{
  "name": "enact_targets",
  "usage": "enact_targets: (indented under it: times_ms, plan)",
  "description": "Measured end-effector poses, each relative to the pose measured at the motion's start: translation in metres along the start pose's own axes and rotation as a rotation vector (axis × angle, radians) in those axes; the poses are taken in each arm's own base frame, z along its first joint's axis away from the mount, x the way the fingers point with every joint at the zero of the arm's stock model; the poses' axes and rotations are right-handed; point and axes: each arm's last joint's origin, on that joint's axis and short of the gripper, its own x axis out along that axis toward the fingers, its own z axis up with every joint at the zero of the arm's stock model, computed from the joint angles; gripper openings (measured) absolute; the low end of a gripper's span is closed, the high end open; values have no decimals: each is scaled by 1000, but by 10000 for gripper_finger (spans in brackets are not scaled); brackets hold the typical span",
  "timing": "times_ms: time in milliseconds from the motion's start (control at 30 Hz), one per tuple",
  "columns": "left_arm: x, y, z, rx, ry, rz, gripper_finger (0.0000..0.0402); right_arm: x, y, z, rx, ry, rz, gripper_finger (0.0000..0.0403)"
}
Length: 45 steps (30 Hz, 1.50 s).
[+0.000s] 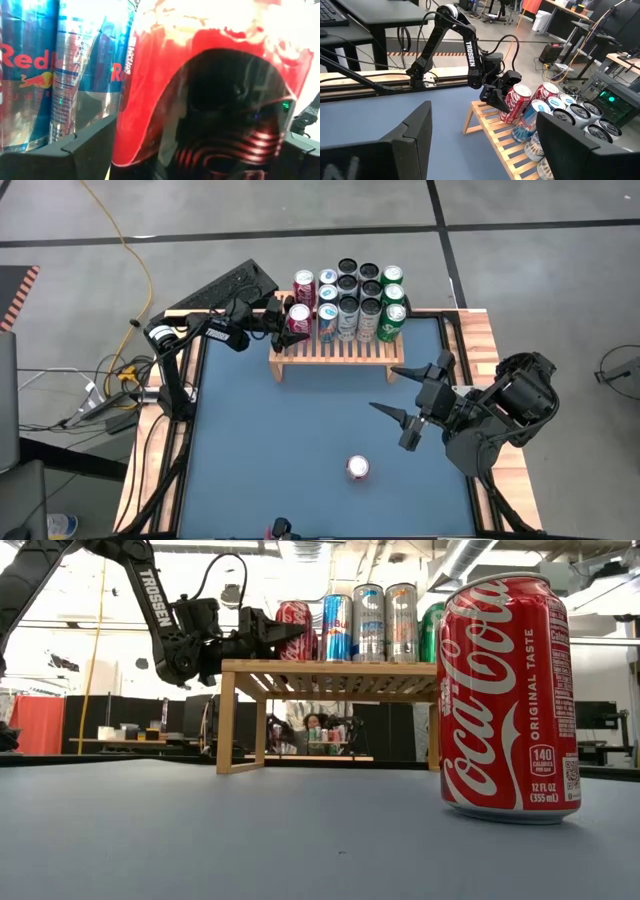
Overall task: Place canned beverage on shelf
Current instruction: Put the right red soda can on the shelf aligned with the other red soda can
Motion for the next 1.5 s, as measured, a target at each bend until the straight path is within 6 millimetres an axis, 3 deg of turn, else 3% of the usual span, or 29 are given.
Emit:
enact_targets:
  times_ms: [333, 933, 1233, 1400, 1500]
  plan:
    - [-10, -3, 20, -34, 49, -73, 365, 0, 1, 0, 1, 14, 23, 286]
    - [-38, 9, 45, 6, 82, 42, 347, 0, 2, 0, 7, 22, 46, 286]
    - [-55, -9, 72, -16, 129, 123, 347, 0, 2, 0, 7, 22, 46, 286]
    - [-72, -32, 88, 21, 207, 302, 347, -1, 2, -1, 6, 28, 57, 286]
    - [-69, -53, 91, 28, 275, 418, 347, -1, 2, 0, 6, 28, 57, 286]
